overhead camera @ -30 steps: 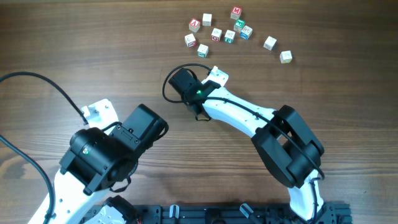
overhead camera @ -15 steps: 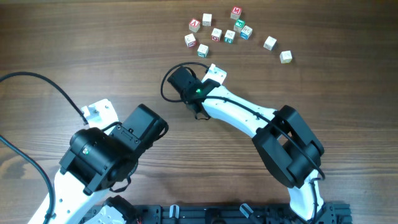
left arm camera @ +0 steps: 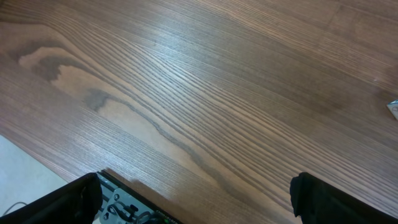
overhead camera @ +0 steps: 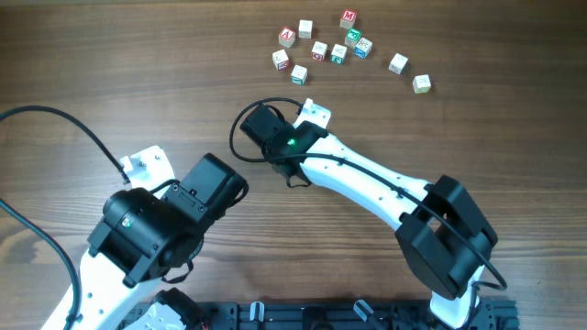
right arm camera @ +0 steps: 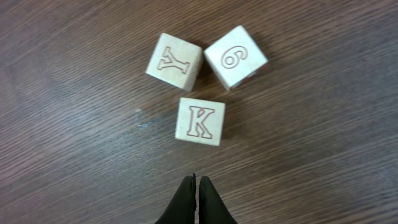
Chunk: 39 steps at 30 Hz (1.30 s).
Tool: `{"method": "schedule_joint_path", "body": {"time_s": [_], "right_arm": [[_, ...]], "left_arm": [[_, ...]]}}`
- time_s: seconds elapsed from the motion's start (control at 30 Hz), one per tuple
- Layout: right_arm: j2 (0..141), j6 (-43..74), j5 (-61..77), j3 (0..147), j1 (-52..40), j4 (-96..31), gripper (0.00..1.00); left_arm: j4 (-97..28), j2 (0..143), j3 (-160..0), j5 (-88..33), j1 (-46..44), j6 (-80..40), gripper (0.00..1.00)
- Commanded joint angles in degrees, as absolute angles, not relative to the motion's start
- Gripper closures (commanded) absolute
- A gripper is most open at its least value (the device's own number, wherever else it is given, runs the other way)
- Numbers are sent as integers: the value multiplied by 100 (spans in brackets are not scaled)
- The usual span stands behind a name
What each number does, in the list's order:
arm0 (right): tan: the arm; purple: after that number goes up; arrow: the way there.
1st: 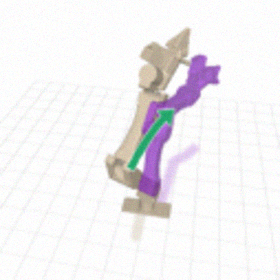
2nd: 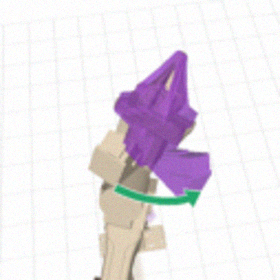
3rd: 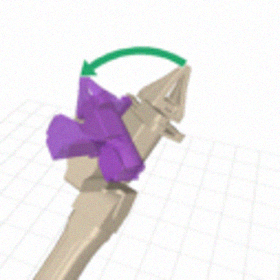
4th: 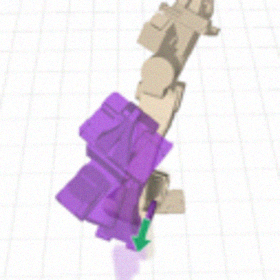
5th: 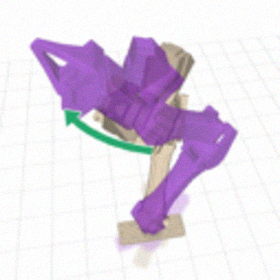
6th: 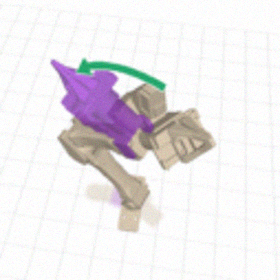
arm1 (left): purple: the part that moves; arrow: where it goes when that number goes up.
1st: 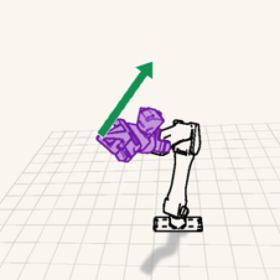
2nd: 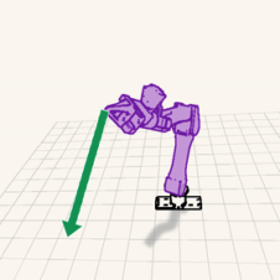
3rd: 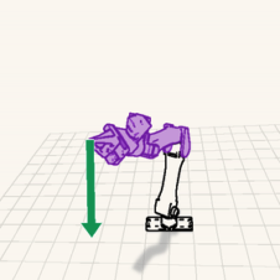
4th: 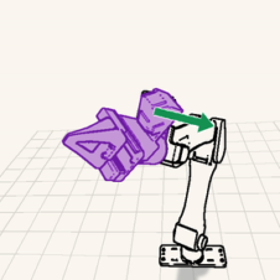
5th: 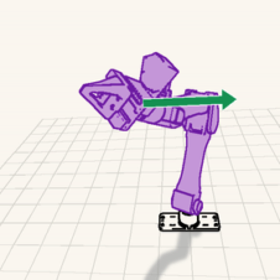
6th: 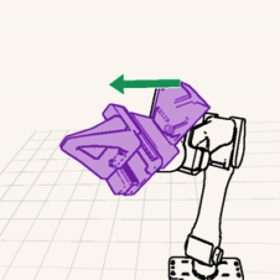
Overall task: Form a circle
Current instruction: 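Lower the K block below the Y and 6 blocks and release it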
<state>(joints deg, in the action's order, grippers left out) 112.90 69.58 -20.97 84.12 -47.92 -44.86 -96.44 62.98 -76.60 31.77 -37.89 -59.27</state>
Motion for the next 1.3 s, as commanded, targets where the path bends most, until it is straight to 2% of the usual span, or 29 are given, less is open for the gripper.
{"method": "schedule_joint_path", "body": {"time_s": [0.0,0.5,1.0,1.27], "right_arm": [[11220,7220,-2058,8357,-4777,-4532,96],[11472,7336,-2128,7946,-4775,-4198,95],[12206,6694,-2318,7920,-4766,-3607,96],[12208,6611,-2316,7920,-4766,-3684,95]], "left_arm": [[-9649,6272,-7644,3210,-3798,-6007,0],[-9649,6272,-7644,3210,-3798,-6007,0],[-9649,6272,-7644,3210,-3798,-6007,0],[-9649,6272,-7644,3210,-3798,-6007,0]]}}
